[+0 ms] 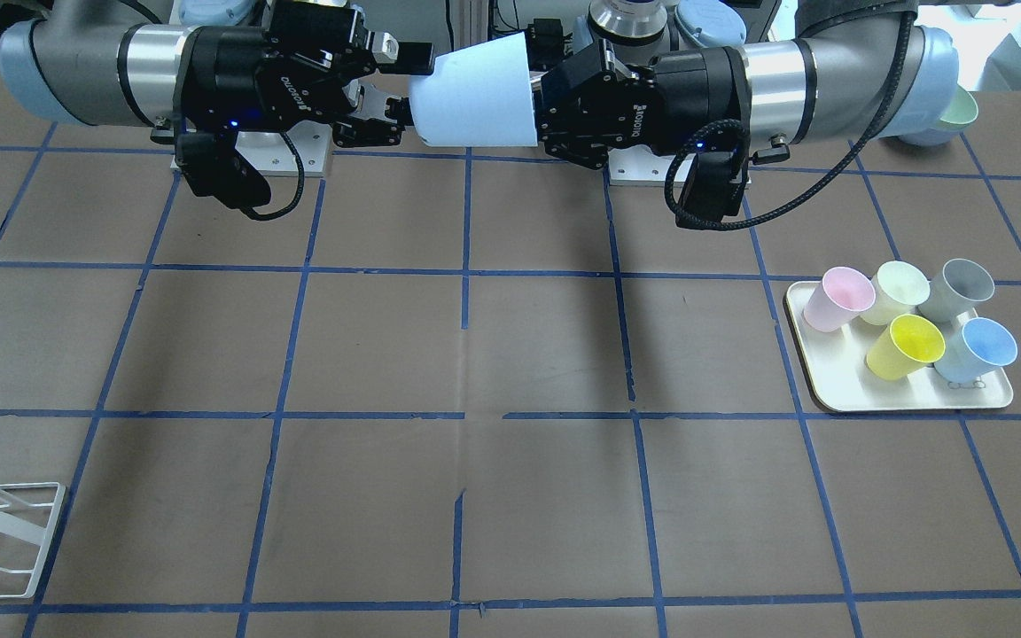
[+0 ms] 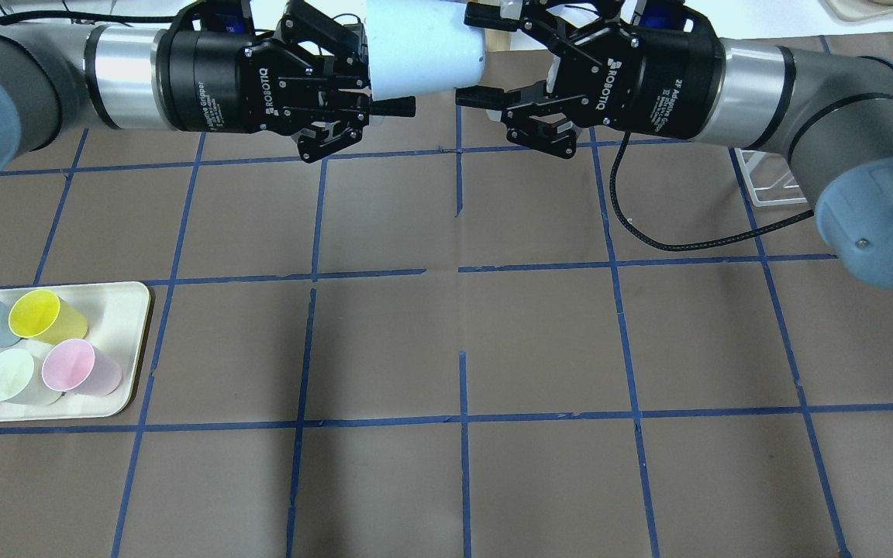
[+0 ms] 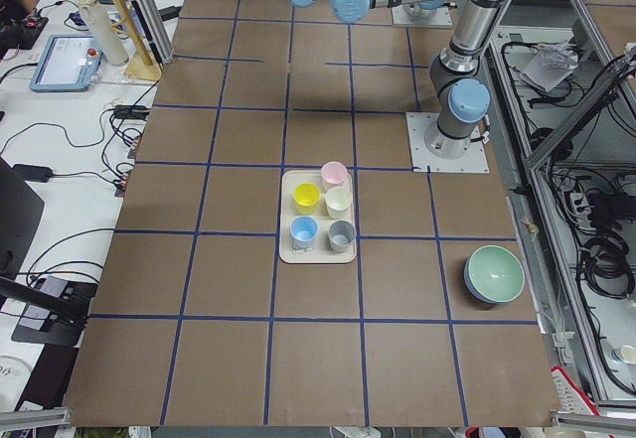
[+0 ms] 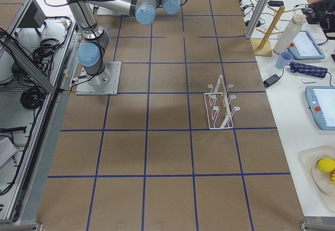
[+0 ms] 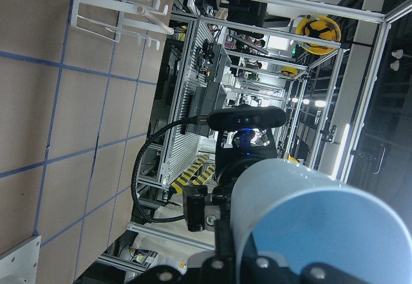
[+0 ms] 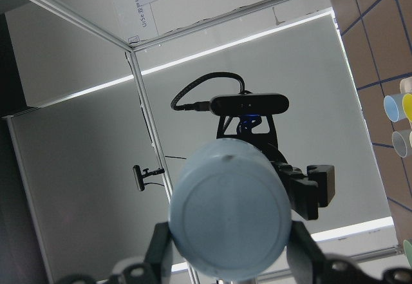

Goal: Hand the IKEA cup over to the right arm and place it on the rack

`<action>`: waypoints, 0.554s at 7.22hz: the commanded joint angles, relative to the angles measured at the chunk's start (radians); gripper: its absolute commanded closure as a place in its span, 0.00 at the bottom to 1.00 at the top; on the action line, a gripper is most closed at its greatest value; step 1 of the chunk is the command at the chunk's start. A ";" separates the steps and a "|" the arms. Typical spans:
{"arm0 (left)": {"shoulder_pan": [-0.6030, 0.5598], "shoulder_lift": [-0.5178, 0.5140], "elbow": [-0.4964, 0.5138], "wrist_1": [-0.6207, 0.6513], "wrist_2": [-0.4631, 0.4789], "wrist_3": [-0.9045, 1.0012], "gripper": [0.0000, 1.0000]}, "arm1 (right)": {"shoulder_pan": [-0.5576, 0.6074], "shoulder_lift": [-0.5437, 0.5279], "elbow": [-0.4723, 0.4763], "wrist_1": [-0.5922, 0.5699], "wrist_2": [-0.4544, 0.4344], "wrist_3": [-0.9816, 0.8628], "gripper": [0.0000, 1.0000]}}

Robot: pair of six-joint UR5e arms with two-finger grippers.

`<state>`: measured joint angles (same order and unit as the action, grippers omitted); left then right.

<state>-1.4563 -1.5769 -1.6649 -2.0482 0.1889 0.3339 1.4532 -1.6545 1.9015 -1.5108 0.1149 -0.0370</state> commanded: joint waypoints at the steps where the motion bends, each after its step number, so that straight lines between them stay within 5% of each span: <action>1: 0.001 0.003 0.004 0.000 0.004 -0.019 0.00 | -0.068 -0.001 -0.002 -0.003 -0.010 0.000 0.87; 4: 0.013 0.002 0.020 0.095 0.053 -0.135 0.00 | -0.180 -0.001 -0.007 -0.012 -0.015 0.002 0.87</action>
<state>-1.4473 -1.5750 -1.6470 -2.0135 0.2116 0.2541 1.3202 -1.6551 1.8971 -1.5221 0.1018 -0.0364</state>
